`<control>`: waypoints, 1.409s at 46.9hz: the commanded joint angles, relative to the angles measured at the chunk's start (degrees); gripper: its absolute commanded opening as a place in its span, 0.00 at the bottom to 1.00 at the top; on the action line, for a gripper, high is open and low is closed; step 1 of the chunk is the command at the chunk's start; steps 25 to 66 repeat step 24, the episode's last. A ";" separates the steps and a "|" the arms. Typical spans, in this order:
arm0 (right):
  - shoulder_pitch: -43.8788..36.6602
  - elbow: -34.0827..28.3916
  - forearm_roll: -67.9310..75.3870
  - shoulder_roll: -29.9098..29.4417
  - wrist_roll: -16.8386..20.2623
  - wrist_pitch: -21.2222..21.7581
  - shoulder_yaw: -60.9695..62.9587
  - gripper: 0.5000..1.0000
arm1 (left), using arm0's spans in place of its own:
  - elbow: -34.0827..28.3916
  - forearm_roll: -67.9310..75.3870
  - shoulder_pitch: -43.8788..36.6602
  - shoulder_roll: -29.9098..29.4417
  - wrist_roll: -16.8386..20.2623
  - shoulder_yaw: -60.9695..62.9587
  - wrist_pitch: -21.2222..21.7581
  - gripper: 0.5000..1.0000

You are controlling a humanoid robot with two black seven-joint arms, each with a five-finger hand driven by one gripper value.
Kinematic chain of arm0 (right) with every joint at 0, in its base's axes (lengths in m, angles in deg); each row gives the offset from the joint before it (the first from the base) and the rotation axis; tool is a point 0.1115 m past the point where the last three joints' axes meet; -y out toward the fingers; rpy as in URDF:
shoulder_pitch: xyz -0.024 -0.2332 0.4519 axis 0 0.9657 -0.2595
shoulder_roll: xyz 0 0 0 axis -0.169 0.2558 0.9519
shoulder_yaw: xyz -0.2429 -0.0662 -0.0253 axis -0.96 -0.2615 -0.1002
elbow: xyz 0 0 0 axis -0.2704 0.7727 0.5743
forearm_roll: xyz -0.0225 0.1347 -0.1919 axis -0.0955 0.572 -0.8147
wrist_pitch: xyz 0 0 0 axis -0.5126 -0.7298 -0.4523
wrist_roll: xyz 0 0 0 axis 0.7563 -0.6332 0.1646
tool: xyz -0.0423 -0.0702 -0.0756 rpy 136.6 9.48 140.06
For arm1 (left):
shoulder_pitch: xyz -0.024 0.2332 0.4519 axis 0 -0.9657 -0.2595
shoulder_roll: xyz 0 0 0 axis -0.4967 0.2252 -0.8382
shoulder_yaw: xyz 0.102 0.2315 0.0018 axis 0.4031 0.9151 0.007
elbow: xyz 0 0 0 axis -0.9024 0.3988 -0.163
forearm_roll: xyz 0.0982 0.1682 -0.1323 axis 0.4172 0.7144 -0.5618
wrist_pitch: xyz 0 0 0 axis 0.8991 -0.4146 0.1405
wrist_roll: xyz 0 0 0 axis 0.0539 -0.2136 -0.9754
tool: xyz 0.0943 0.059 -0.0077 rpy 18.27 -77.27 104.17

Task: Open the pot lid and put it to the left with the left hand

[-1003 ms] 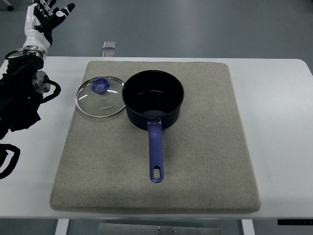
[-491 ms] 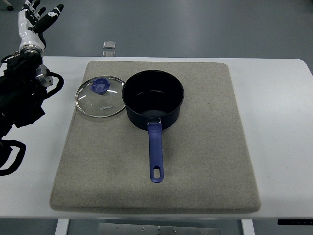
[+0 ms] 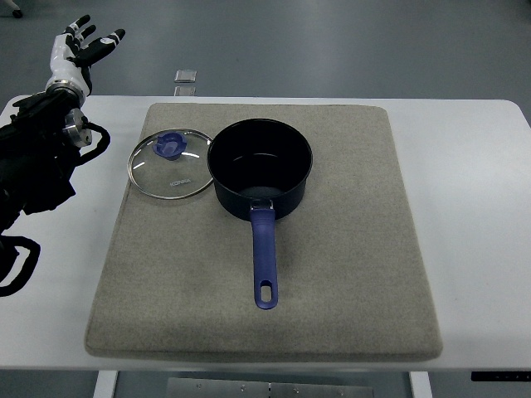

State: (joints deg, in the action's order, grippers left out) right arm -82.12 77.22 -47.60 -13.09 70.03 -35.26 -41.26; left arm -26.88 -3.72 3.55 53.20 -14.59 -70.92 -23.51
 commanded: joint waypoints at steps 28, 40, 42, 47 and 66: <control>0.17 -0.01 -0.13 0.00 0.08 0.00 -0.08 0.83 | -0.85 -0.24 -0.75 0.95 2.69 0.67 -7.88 0.71; 0.17 -0.01 -0.13 0.00 0.08 0.00 -0.08 0.83 | -0.85 -0.24 -0.75 0.95 2.69 0.67 -7.88 0.71; 0.17 -0.01 -0.13 0.00 0.08 0.00 -0.08 0.83 | -0.85 -0.24 -0.75 0.95 2.69 0.67 -7.88 0.71; 0.17 -0.01 -0.13 0.00 0.08 0.00 -0.08 0.83 | -0.85 -0.24 -0.75 0.95 2.69 0.67 -7.88 0.71; 0.17 -0.01 -0.13 0.00 0.08 0.00 -0.08 0.83 | -0.85 -0.24 -0.75 0.95 2.69 0.67 -7.88 0.71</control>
